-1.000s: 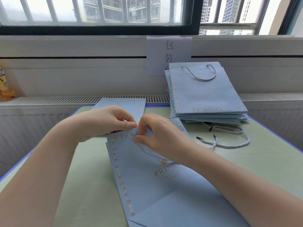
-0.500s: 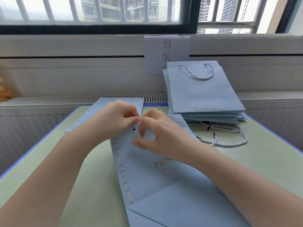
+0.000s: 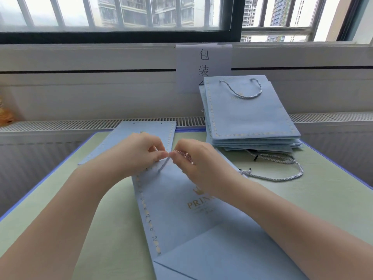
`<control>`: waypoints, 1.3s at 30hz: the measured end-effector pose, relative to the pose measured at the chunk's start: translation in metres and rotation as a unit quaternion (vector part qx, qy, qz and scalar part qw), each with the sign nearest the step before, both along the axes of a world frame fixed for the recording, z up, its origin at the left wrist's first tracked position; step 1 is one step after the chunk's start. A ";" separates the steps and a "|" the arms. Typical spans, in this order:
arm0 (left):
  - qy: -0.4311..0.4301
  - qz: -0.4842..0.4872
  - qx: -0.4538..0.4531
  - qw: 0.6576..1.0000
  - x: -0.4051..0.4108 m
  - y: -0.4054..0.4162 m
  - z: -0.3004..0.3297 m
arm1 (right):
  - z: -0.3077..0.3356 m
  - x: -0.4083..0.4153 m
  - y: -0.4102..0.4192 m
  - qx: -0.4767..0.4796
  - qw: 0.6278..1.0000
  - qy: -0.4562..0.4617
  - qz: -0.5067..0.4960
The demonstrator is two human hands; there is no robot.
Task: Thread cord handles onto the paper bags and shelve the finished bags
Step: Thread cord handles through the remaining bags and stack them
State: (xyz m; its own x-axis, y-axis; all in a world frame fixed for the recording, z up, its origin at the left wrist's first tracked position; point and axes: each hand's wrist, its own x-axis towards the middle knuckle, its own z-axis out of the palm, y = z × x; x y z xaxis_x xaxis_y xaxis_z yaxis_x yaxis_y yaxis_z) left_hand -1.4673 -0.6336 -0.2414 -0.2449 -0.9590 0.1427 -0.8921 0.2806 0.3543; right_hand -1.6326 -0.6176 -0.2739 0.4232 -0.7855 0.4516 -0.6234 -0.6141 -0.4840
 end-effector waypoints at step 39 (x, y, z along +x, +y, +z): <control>0.457 -0.158 0.036 0.874 -0.008 0.012 0.009 | 0.022 -0.036 -0.012 -0.049 0.968 0.117 -0.217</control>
State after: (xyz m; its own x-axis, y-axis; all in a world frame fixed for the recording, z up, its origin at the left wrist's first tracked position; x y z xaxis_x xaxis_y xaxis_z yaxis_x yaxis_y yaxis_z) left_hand -1.4755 -0.6218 -0.2322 -0.3140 -0.8791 0.3586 -0.1085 0.4084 0.9063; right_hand -1.6689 -0.6300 -0.2517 0.1622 -0.8704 0.4649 -0.9188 -0.3051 -0.2506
